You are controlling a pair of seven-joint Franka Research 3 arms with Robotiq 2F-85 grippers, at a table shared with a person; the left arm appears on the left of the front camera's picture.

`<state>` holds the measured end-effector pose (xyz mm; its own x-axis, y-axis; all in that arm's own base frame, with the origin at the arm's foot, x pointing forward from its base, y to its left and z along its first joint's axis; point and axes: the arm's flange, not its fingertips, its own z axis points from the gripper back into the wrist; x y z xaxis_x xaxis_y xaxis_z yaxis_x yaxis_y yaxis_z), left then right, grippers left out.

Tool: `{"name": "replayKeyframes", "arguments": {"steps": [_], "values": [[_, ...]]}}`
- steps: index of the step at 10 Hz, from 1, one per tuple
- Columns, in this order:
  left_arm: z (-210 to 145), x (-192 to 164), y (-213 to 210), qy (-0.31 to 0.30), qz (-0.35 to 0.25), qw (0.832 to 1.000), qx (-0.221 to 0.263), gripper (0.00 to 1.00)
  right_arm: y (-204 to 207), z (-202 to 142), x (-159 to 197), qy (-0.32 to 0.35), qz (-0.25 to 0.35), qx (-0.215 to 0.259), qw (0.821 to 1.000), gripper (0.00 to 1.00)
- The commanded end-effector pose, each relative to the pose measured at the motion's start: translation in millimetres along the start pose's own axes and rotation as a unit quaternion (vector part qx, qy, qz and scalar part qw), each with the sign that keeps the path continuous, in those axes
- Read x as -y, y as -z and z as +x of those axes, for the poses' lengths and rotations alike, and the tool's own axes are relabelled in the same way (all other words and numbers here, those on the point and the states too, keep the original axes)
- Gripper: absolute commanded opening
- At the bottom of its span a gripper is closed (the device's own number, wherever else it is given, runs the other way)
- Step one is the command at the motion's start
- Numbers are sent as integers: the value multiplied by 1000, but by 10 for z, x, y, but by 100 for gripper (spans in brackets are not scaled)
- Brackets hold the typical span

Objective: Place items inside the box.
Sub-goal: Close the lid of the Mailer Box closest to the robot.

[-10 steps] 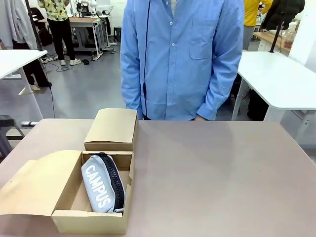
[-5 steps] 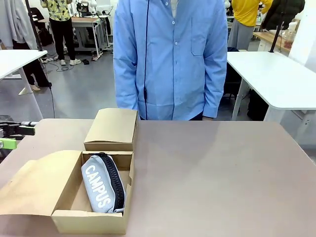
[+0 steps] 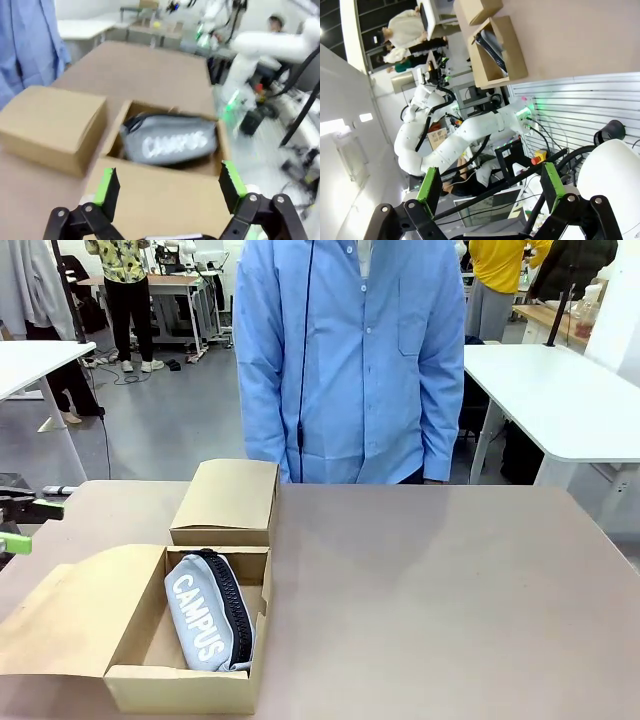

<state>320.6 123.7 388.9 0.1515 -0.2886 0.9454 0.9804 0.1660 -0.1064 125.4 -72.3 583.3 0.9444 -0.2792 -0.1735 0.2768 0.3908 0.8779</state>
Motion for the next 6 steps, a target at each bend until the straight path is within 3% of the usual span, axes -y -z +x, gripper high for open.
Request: {"name": "replayKeyframes", "arguments": {"steps": [1, 2, 4, 6], "values": [[-376, -101, -272, 46, 52, 997, -39, 100, -34, -49, -13, -12, 3, -3, 1000, 100], [-527, -121, -337, 44, 51, 996, -55, 100, -34, -49, -13, -12, 3, -3, 1000, 100], [-915, -303, -374, 39, 120, 986, -111, 100, -34, -49, -13, -12, 3, -3, 1000, 100], [-1113, -392, -364, 40, 126, 978, -159, 100, -34, -49, -13, -12, 3, -3, 1000, 100]]}}
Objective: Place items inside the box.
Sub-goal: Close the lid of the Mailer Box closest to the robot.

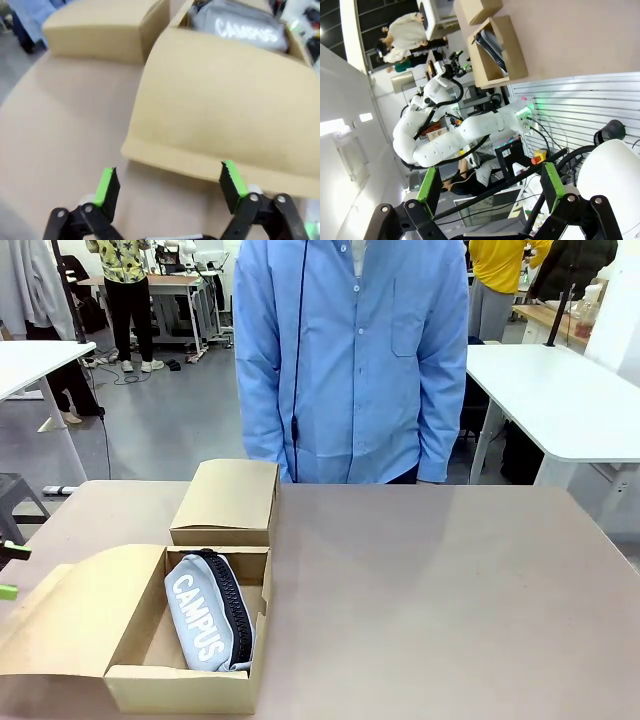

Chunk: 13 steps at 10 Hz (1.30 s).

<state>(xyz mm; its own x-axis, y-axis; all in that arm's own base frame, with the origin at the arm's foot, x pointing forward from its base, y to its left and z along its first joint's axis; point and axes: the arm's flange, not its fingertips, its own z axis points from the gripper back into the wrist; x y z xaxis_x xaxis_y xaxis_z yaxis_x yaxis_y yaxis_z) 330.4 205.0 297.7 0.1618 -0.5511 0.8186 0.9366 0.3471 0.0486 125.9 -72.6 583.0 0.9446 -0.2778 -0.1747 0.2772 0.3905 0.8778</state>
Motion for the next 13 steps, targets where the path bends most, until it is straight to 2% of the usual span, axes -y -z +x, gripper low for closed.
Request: {"name": "replayKeyframes", "arguments": {"steps": [1, 3, 5, 9, 13], "values": [[-55, -43, 209, 4, -3, 1000, -20, 100, -34, -55, -16, -12, 3, -2, 1000, 100], [-92, -45, 429, 0, -16, 999, -45, 100, -34, -55, -16, -12, 3, -2, 1000, 100], [-63, -23, 610, 6, -33, 998, -44, 100, -34, -55, -16, -12, 3, -2, 1000, 100], [-143, -148, 516, -2, -13, 999, -41, 100, -34, -55, -16, -12, 3, -2, 1000, 100], [-313, -194, 489, 24, 1, 995, -93, 100, -34, -55, -16, -12, 3, -2, 1000, 100]]}}
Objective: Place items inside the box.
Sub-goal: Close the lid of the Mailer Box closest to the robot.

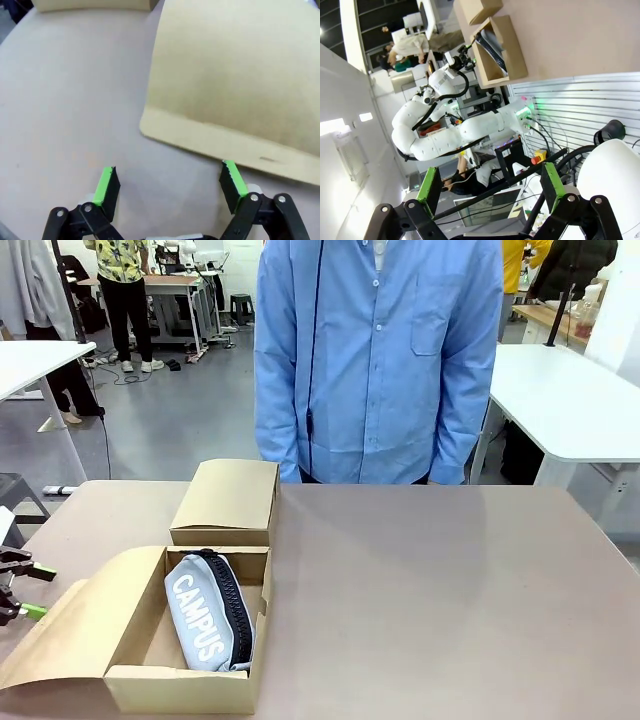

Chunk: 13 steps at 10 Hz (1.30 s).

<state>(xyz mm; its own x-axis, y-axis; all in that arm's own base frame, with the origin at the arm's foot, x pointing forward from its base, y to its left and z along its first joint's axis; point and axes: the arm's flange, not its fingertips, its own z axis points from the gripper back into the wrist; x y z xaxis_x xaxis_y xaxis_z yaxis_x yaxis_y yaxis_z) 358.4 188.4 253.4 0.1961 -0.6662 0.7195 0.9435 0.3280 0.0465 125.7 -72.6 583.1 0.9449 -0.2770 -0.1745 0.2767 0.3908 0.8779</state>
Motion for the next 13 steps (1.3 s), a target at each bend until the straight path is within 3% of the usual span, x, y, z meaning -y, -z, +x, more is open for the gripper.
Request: {"name": "replayKeyframes", "arguments": {"steps": [1, 6, 9, 13], "values": [[-96, -22, 7, 22, 17, 999, -22, 100, -34, -53, -15, -12, 3, -2, 1000, 100], [-68, -20, 93, 16, 3, 1000, 9, 100, -34, -53, -15, -12, 3, -2, 1000, 100], [179, 66, 81, 4, -10, 996, 89, 100, -34, -53, -15, -12, 3, -2, 1000, 100], [702, 245, -14, -6, -10, 979, 205, 100, -34, -53, -15, -12, 3, -2, 1000, 100]]}}
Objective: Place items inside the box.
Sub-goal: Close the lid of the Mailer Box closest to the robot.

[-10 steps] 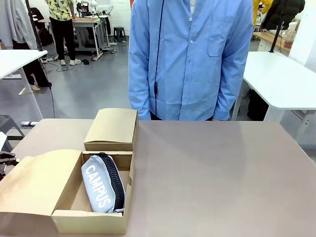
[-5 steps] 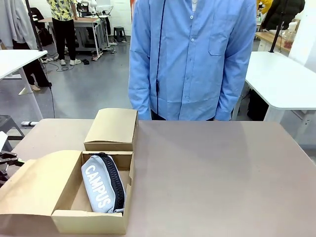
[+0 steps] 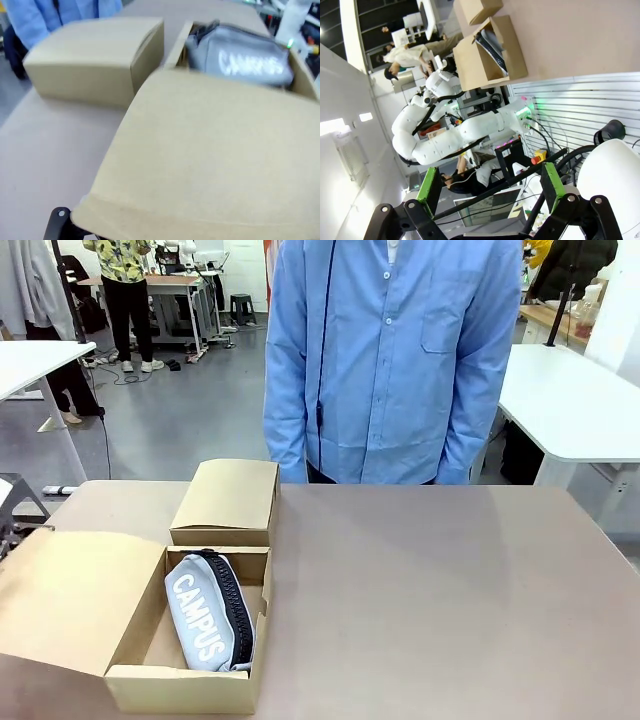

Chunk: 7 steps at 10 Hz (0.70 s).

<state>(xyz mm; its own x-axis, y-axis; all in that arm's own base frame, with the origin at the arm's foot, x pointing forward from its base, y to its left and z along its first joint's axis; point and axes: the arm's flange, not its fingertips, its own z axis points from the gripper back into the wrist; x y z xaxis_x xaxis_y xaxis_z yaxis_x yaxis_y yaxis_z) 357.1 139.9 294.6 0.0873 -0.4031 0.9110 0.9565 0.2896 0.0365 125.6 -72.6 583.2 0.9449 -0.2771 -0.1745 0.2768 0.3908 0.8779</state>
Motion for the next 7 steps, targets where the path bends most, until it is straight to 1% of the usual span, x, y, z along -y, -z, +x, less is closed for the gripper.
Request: {"name": "replayKeyframes", "arguments": {"steps": [1, 2, 3, 5, 7], "values": [[247, 117, -48, -19, 23, 997, 71, 100, -33, -53, -15, -12, 3, -2, 1000, 100], [438, 147, -109, -24, 36, 993, 111, 100, -33, -53, -15, -12, 3, -2, 1000, 100], [684, 222, -178, -18, 38, 990, 133, 100, -33, -53, -15, -12, 3, -2, 1000, 100], [1093, 420, -146, 1, 16, 989, 148, 100, -33, -53, -15, -12, 3, -2, 1000, 100], [1341, 615, 152, 11, -25, 987, 157, 100, -33, -53, -15, -12, 3, -2, 1000, 100]]}}
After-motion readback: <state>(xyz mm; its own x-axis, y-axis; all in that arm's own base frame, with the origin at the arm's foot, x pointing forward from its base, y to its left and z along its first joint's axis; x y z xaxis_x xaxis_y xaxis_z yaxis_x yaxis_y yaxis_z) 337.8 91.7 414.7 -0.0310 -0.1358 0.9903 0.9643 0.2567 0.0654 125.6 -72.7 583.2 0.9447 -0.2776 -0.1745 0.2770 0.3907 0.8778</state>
